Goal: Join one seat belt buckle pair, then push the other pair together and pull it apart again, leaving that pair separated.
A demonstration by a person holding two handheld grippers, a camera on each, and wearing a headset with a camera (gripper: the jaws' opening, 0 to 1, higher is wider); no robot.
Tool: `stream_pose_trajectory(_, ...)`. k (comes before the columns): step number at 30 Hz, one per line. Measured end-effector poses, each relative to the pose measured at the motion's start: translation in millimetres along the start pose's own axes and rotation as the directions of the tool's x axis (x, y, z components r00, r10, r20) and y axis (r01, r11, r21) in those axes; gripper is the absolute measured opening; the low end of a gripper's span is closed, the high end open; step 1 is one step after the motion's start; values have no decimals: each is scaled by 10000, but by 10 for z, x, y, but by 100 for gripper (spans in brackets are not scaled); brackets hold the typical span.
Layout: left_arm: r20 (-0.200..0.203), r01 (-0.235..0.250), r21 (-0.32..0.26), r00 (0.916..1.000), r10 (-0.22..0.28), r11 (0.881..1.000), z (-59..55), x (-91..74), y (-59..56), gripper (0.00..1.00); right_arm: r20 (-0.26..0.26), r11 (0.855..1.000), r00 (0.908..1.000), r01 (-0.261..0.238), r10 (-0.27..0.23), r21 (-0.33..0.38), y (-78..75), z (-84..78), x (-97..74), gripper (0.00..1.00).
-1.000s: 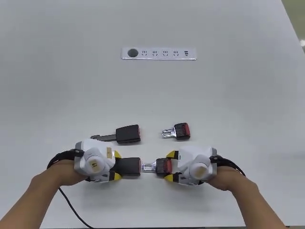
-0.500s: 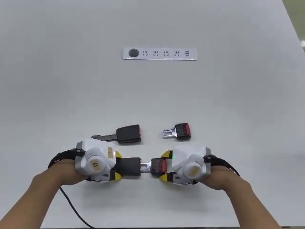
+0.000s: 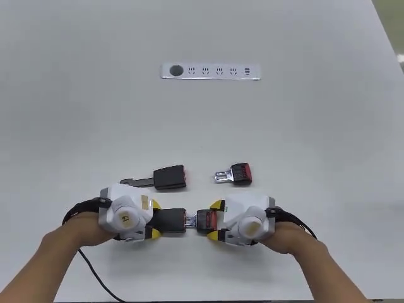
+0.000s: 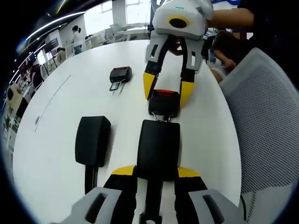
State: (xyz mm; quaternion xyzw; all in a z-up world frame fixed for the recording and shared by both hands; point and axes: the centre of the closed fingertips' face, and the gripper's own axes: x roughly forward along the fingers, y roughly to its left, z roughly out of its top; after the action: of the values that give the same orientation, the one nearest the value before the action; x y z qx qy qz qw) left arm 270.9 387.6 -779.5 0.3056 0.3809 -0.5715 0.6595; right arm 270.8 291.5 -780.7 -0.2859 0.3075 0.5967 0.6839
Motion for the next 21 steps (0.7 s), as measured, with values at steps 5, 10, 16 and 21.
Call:
stream_pose_trajectory(5,-16,11,68,10000,-11,10000,-33,23,14,31,12,10000,10000,26,-26,-15,0,7,-5,29)
stream_pose_trajectory(10,-21,46,149,10000,-46,9999,-55,42,25,31,32,10000,10000,1,-1,51,0,21,-6,29)
stream_pose_trajectory(16,-60,95,276,9999,-94,9996,-54,49,25,30,40,9998,10000,-20,19,174,-8,5,35,28)
stream_pose_trajectory(21,-77,84,261,9999,-82,9996,-53,52,27,30,62,9997,10000,-66,64,255,3,33,37,28)
